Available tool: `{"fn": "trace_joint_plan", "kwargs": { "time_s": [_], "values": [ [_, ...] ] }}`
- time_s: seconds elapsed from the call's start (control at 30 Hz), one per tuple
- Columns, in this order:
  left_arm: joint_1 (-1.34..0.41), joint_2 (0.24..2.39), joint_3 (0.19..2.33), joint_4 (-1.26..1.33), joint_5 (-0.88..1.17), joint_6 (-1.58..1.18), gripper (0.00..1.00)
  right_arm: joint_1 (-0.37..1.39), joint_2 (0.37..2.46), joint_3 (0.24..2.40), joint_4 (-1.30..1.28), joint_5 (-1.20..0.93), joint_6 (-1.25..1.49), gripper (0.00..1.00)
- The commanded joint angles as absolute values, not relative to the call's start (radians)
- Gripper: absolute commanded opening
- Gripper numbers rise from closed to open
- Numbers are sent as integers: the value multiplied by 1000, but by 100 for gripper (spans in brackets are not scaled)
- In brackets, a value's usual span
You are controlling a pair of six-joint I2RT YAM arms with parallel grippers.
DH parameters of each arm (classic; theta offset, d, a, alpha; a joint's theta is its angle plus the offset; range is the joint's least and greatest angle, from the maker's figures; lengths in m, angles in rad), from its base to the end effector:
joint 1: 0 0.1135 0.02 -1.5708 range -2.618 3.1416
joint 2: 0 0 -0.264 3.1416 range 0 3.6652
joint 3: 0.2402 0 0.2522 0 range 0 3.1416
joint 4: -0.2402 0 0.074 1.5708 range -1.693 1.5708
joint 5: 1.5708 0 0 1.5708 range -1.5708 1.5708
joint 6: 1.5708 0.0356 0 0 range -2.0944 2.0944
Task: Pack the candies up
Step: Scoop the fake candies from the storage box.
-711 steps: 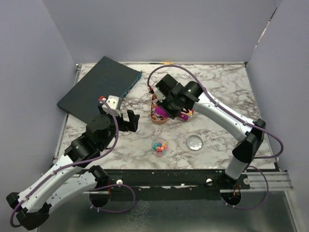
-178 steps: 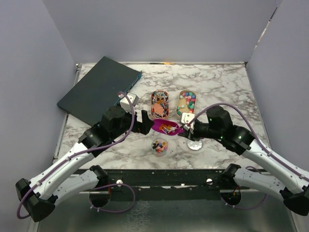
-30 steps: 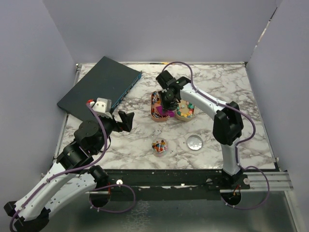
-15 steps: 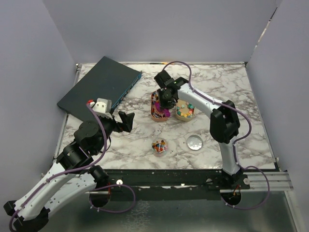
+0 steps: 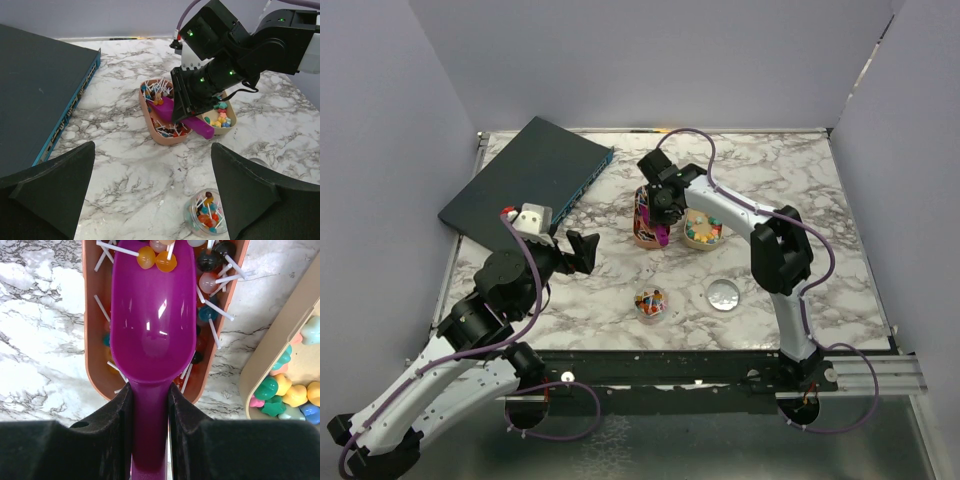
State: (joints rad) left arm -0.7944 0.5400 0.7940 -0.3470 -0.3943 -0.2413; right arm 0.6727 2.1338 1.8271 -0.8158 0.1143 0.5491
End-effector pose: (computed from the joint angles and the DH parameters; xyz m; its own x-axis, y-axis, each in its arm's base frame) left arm 0.0952 -0.0775 0.3589 -0.1565 -0.1555 -0.9754 0.3638 0.9090 -0.2033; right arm 0.3623 0.2834 0.2214 -0.9041 -0.0573 -0.4234 -0.1272 0.9822 0.1385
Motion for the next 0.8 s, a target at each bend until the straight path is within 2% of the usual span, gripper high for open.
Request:
{"fn": "trace_joint_plan", "kwargs": {
  "time_s": [0.0, 0.77],
  "values": [
    [-799, 545, 781, -357, -418, -227, 99, 666, 2157, 1787, -776, 169, 548, 0],
    [-795, 575, 781, -357, -431, -224, 99, 666, 1955, 1545, -596, 114, 427, 1]
  ]
}}
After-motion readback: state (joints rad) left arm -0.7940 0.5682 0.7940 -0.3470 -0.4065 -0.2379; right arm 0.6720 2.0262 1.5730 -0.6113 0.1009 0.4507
